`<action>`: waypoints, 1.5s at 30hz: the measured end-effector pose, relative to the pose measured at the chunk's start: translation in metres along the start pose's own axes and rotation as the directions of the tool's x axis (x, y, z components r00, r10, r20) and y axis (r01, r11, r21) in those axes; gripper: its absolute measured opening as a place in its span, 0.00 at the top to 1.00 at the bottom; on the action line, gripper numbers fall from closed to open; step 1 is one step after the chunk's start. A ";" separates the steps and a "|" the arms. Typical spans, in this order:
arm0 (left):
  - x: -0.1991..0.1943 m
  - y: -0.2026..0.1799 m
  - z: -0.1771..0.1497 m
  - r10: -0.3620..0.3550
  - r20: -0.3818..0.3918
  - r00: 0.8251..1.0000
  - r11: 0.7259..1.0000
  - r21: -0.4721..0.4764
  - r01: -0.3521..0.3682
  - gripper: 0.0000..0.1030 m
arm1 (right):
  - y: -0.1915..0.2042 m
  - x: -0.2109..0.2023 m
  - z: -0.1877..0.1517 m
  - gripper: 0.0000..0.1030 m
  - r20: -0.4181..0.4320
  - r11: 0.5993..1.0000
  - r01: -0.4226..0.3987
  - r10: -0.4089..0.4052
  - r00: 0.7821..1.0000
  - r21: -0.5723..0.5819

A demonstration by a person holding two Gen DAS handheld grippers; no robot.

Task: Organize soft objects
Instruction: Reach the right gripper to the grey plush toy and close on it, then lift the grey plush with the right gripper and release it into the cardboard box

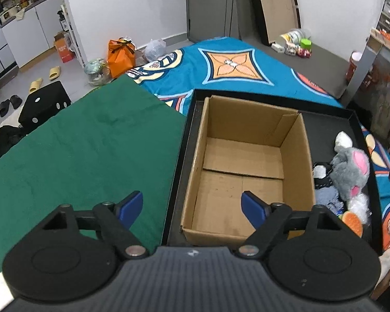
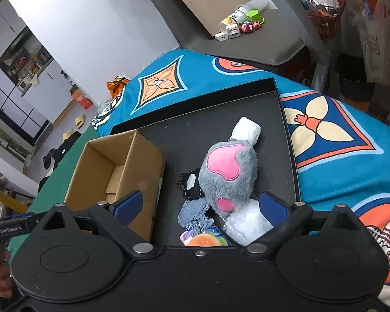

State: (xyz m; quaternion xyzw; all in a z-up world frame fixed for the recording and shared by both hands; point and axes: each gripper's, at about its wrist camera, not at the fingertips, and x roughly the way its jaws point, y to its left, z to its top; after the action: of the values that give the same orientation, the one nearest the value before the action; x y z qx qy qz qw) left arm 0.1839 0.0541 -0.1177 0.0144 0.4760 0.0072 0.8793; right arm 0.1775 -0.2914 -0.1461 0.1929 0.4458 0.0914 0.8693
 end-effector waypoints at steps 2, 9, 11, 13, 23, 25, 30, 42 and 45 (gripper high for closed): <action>0.009 0.002 0.000 -0.006 -0.019 1.000 1.000 0.007 0.006 0.23 | -0.001 0.007 0.000 0.06 0.001 1.000 0.001 -0.001 1.000 0.002; 0.033 0.002 -0.006 0.009 -0.044 0.999 0.999 0.051 -0.006 0.30 | -0.003 0.031 0.000 0.06 0.000 0.999 0.023 -0.023 1.000 0.023; 0.038 0.004 -0.007 0.013 -0.050 0.999 0.999 0.045 -0.011 0.32 | -0.004 0.038 0.001 0.06 -0.005 0.999 0.037 -0.036 0.999 0.030; 0.042 0.005 -0.007 0.011 -0.063 0.998 0.999 0.038 -0.009 0.40 | -0.004 0.044 0.002 0.06 -0.009 0.999 0.045 -0.044 0.999 0.029; 0.053 0.001 -0.011 0.040 -0.063 0.997 0.997 0.066 -0.036 0.58 | -0.004 0.069 0.004 0.06 -0.020 0.996 0.084 -0.084 0.996 0.021; 0.054 0.000 -0.011 0.056 -0.060 0.997 0.996 0.072 -0.051 0.63 | -0.004 0.075 0.003 0.06 -0.027 0.995 0.093 -0.093 0.995 0.019; 0.058 0.000 -0.010 0.060 -0.062 0.996 0.996 0.073 -0.055 0.76 | 0.000 0.082 0.001 0.13 -0.018 0.995 0.096 -0.096 0.995 0.000; 0.052 -0.007 -0.015 0.041 -0.051 0.998 0.994 0.100 -0.036 0.91 | 0.003 0.068 -0.003 0.57 -0.023 0.993 0.105 -0.107 0.994 -0.048; 0.048 -0.008 -0.016 0.036 -0.040 0.999 0.994 0.108 -0.031 0.92 | 0.007 0.062 -0.003 0.57 -0.011 0.993 0.098 -0.099 0.995 -0.062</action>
State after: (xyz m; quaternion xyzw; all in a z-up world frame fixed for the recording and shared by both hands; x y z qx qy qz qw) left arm 0.1968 0.0472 -0.1668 0.0695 0.4936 -0.0033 0.8669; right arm 0.2117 -0.2633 -0.1907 0.1432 0.4579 0.0633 0.8751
